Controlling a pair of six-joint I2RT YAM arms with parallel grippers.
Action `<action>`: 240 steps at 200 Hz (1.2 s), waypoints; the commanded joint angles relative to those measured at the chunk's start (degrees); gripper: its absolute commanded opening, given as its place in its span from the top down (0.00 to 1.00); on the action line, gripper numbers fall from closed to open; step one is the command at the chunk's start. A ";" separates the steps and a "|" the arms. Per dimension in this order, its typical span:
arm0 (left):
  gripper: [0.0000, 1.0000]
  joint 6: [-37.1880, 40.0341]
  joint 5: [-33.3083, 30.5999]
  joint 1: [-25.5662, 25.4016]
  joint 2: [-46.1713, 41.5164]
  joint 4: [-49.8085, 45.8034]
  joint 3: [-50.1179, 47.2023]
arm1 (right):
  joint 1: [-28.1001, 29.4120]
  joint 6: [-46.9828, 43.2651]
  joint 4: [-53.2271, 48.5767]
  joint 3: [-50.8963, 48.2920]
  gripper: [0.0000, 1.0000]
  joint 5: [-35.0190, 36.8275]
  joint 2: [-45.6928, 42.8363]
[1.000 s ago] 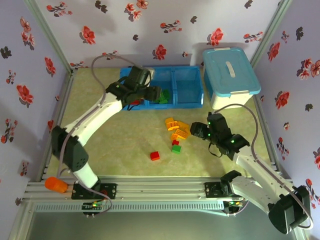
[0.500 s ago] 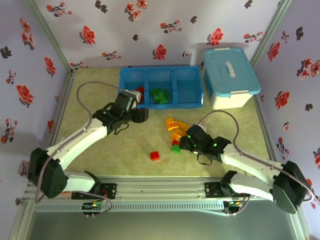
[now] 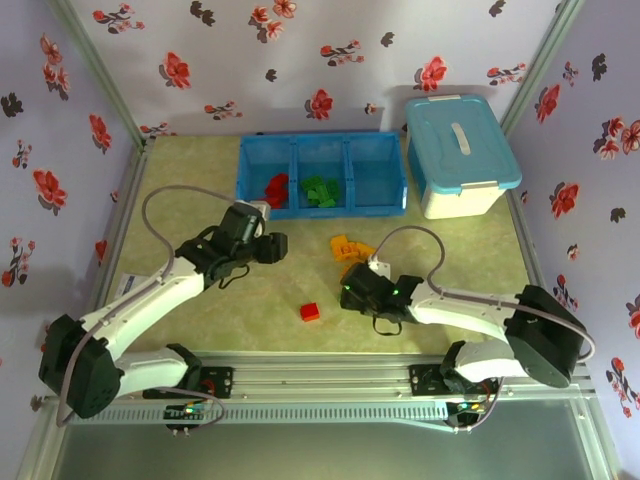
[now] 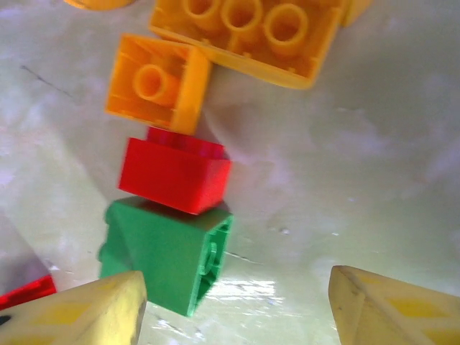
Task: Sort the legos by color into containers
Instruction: Pick up the lego from the bottom-center of the table.
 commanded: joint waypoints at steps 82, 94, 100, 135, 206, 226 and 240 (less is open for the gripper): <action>0.38 -1.45 -1.07 -0.06 -3.27 2.00 -3.67 | 1.59 2.47 2.37 6.41 0.35 0.88 10.36; 0.38 -1.41 -1.18 -0.01 -3.27 2.19 -3.94 | 1.74 2.87 2.23 6.68 0.38 1.05 11.06; 0.38 -1.42 -1.17 -0.02 -3.21 2.20 -4.03 | 1.74 3.07 1.95 6.78 0.39 1.22 11.39; 0.38 -1.24 -1.53 -0.02 -3.47 2.29 -4.55 | 1.91 3.62 1.00 6.99 0.52 1.72 11.44; 0.40 -1.13 -2.33 0.17 -4.14 2.64 -5.26 | 2.60 3.06 -4.21 8.90 0.68 3.82 8.72; 0.40 -1.07 -2.52 0.16 -4.48 2.73 -5.26 | 3.05 2.18 -7.09 10.47 0.68 5.40 5.99; 0.40 -0.98 -2.61 0.29 -4.53 2.70 -5.26 | 3.08 0.49 -9.30 12.29 0.68 6.54 4.04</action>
